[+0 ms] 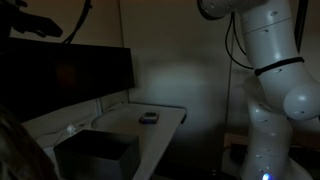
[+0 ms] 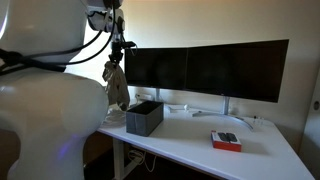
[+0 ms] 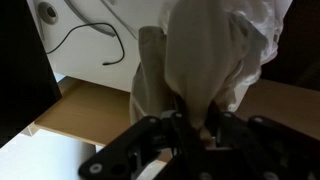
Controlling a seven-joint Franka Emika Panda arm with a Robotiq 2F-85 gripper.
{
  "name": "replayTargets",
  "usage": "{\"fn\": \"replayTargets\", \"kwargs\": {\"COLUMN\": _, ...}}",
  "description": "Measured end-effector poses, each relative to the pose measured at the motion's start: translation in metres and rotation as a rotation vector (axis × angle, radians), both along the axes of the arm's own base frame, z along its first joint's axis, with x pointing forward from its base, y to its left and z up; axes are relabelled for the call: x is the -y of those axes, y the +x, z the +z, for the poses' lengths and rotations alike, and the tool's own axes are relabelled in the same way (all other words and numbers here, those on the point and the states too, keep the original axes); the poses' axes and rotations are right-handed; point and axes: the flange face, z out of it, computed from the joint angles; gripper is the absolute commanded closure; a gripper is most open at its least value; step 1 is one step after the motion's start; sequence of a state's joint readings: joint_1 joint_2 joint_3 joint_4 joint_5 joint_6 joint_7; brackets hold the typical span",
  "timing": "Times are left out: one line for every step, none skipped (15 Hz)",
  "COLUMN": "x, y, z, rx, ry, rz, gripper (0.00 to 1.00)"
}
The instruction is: Remove the clothes from the gray box
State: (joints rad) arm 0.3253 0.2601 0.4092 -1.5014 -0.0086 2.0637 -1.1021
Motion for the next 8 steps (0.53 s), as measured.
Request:
{"fn": "replayTargets", "kwargs": {"x": 0.003, "y": 0.003, "z": 0.001, "rx": 0.006, "ry": 0.002, "rz": -0.008, "gripper": 0.38}}
{"fn": "replayTargets", "kwargs": {"x": 0.006, "y": 0.006, "z": 0.001, "rx": 0.012, "ry": 0.005, "rz": -0.015, "gripper": 0.32}}
{"fn": "replayTargets", "kwargs": {"x": 0.008, "y": 0.008, "z": 0.001, "rx": 0.016, "ry": 0.006, "rz": -0.02, "gripper": 0.25}}
{"fn": "replayTargets", "kwargs": {"x": 0.01, "y": 0.01, "z": 0.002, "rx": 0.019, "ry": 0.008, "rz": -0.025, "gripper": 0.19}}
{"fn": "replayTargets", "kwargs": {"x": 0.011, "y": 0.011, "z": 0.002, "rx": 0.021, "ry": 0.009, "rz": -0.028, "gripper": 0.13}}
{"fn": "replayTargets", "kwargs": {"x": 0.012, "y": 0.012, "z": 0.003, "rx": 0.024, "ry": 0.01, "rz": -0.031, "gripper": 0.06}}
{"fn": "replayTargets", "kwargs": {"x": 0.013, "y": 0.013, "z": 0.003, "rx": 0.026, "ry": 0.01, "rz": -0.034, "gripper": 0.02}}
{"fn": "replayTargets", "kwargs": {"x": 0.015, "y": 0.014, "z": 0.004, "rx": 0.027, "ry": 0.01, "rz": -0.036, "gripper": 0.0}}
